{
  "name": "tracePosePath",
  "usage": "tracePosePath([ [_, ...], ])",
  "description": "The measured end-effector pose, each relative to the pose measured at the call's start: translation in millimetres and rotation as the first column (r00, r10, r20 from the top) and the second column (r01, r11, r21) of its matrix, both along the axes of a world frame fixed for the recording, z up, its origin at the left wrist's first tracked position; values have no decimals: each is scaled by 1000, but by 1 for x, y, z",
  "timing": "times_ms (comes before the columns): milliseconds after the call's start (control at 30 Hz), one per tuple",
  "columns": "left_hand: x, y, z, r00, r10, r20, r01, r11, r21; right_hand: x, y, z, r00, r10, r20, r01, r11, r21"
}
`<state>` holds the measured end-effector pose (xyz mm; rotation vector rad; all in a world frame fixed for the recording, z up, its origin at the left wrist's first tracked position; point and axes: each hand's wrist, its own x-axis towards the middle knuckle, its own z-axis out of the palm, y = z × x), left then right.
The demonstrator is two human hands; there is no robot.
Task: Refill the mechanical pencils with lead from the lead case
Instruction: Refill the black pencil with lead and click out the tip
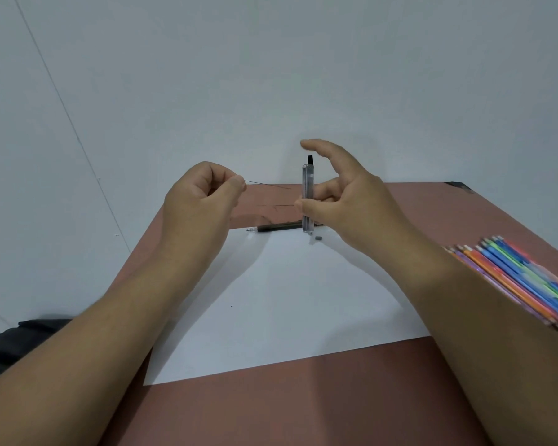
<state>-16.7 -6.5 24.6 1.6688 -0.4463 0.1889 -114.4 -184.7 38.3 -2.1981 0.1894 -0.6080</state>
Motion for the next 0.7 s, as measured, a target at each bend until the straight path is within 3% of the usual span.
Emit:
tracePosePath([
  [367,2,0,-1,1000,1,-3,-1,1000,-3,0,0,0,999,2,-43,-1,1000,11],
  [700,5,-1,-4,1000,22,9,-22,1000,14,0,0,0,998,58,-3,-57,991,118],
])
